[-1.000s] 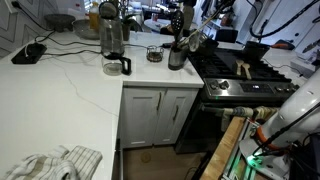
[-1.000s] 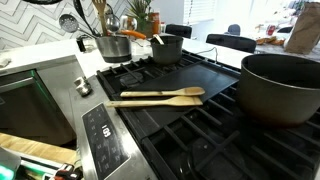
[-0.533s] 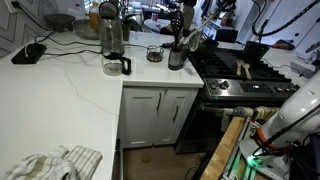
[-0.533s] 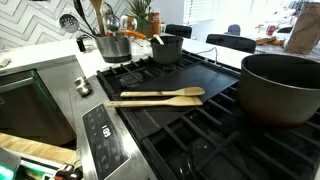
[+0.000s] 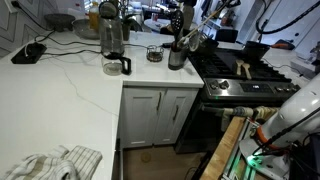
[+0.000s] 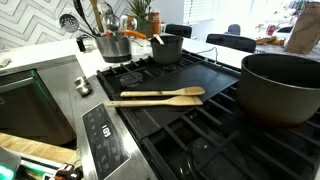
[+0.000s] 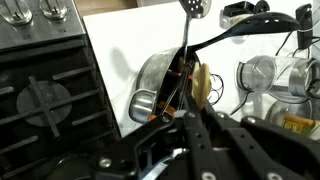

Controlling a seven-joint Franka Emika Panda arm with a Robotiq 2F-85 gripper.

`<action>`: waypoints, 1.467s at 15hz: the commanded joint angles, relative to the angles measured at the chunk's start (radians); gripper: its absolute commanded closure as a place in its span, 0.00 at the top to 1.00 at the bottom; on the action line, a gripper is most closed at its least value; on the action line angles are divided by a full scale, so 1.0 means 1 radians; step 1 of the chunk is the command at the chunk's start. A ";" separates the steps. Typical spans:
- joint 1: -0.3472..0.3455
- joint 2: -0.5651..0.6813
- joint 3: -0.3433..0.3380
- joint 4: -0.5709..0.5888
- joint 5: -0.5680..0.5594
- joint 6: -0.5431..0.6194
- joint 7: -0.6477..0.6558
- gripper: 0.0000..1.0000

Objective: Remove the wooden spoon from the silver container

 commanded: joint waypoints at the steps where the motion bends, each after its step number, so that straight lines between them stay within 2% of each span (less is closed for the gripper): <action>1: -0.013 -0.095 -0.009 -0.063 -0.001 -0.027 0.006 0.02; 6: -0.029 -0.239 -0.022 -0.174 -0.022 -0.014 -0.003 0.02; 12: -0.079 -0.359 -0.063 -0.328 -0.085 -0.077 -0.033 0.02; 15: -0.098 -0.369 -0.094 -0.409 -0.117 -0.099 -0.113 0.02; 17: -0.092 -0.359 -0.121 -0.465 -0.116 -0.104 -0.232 0.02; 20: -0.097 -0.338 -0.124 -0.556 -0.094 -0.016 -0.305 0.02; 22: -0.097 -0.325 -0.100 -0.608 -0.066 0.093 -0.279 0.02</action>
